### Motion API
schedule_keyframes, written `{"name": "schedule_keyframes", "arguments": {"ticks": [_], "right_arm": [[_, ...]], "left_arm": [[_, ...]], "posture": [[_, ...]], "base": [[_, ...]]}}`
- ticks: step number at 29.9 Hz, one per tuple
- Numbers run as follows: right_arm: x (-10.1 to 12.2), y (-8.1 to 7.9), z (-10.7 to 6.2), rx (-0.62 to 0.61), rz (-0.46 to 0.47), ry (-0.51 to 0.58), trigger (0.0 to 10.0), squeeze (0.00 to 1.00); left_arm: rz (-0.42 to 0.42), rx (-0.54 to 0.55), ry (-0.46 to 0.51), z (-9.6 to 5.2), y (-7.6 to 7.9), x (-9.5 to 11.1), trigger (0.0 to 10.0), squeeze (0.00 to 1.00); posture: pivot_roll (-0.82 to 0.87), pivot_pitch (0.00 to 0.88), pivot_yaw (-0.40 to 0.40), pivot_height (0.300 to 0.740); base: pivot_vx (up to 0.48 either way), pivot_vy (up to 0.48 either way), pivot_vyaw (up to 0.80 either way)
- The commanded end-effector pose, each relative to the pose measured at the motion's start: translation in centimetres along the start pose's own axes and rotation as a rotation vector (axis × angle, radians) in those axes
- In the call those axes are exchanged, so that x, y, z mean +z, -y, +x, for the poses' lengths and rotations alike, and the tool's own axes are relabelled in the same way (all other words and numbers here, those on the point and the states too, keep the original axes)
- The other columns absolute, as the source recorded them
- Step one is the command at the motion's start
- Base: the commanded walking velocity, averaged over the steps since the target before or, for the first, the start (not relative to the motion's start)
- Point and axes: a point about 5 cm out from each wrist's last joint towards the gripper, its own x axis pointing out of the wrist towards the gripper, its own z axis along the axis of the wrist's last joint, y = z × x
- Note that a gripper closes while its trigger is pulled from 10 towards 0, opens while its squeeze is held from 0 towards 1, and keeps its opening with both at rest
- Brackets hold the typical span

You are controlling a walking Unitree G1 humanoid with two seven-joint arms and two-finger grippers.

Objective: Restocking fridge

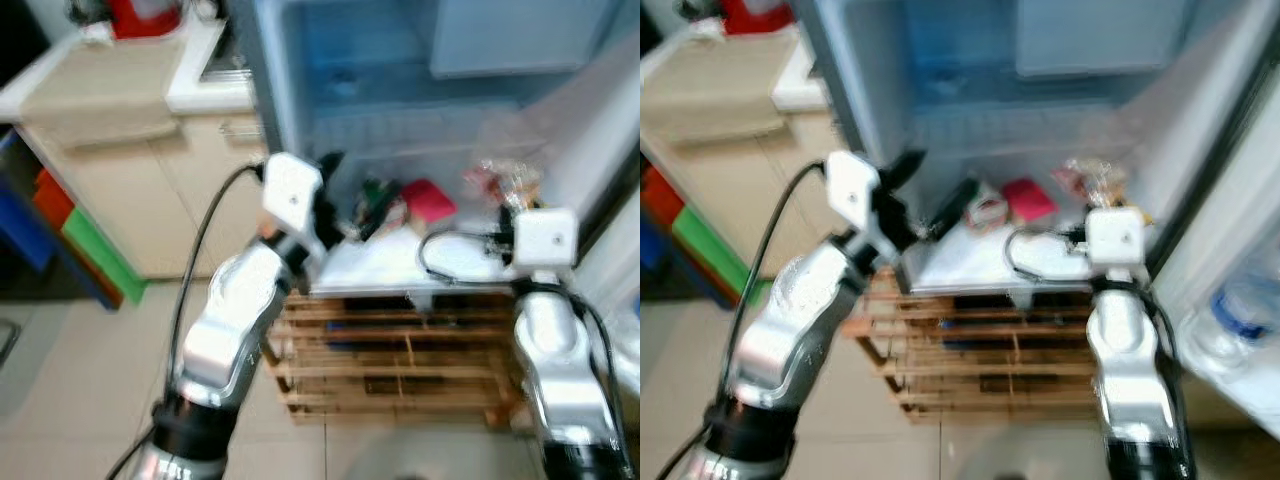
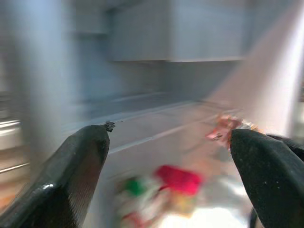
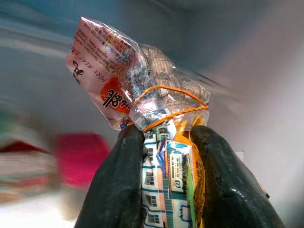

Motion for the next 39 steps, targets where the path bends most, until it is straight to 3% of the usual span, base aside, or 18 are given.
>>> {"name": "schedule_keyframes", "arguments": {"ticks": [1,35,37,39], "right_arm": [[1.0,-0.9,0.2,0.029,0.013,0.043,0.0,0.12],[1.0,-1.0,0.2,0.029,0.015,0.044,0.0,0.12],[3.1,-2.9,2.3,0.087,0.037,0.135,0.0,0.12],[3.3,-3.1,2.5,0.095,0.039,0.145,0.0,0.12]], "left_arm": [[0.013,0.019,0.001,-0.4,-0.5,0.1,10.0,0.00],[0.015,0.018,0.004,-0.4,-0.5,0.1,10.0,0.00],[0.071,-0.054,0.066,-0.2,-0.3,1.8,10.0,0.00],[0.080,-0.064,0.077,-0.2,-0.3,2.2,10.0,0.00]], "posture": [[-0.14,0.000,0.074,0.740],[-0.14,0.000,0.074,0.740],[-0.12,0.000,0.064,0.740],[-0.12,0.000,0.063,0.740]], "base": [[0.000,0.000,0.00],[0.000,0.000,0.00],[0.480,0.000,0.00],[0.480,0.000,0.00]]}}
